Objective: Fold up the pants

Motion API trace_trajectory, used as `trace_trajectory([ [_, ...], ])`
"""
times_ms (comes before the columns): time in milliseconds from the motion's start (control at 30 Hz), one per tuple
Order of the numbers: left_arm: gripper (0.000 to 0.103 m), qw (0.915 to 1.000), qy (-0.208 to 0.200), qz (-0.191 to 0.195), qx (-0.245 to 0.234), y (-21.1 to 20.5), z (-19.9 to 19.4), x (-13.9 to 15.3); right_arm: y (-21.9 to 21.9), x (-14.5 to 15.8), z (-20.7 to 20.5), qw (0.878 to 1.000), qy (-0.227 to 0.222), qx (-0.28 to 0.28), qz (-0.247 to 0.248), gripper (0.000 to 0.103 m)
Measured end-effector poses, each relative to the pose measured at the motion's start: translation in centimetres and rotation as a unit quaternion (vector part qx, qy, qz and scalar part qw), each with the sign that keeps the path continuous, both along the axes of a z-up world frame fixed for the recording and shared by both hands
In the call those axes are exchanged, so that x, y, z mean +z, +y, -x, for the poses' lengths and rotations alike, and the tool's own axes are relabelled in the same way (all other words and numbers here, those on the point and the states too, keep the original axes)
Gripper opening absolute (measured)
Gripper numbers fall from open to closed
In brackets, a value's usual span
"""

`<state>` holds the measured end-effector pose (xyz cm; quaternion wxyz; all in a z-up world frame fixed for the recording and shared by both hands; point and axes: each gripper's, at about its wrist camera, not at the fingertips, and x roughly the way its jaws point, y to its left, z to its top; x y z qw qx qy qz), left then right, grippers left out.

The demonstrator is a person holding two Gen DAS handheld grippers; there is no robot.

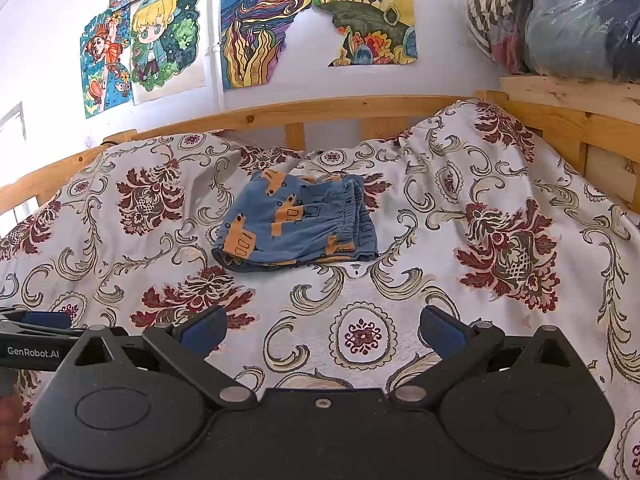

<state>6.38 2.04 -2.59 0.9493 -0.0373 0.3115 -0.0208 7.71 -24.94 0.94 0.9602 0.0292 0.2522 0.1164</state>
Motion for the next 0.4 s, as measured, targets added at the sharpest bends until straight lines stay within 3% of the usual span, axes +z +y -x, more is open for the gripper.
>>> trace_trajectory([
  [400, 0.103, 1.0000, 0.003, -0.001, -0.004, -0.09, 0.16, -0.10, -0.11, -0.15, 0.04, 1.000, 0.001, 0.000, 0.000, 0.102],
])
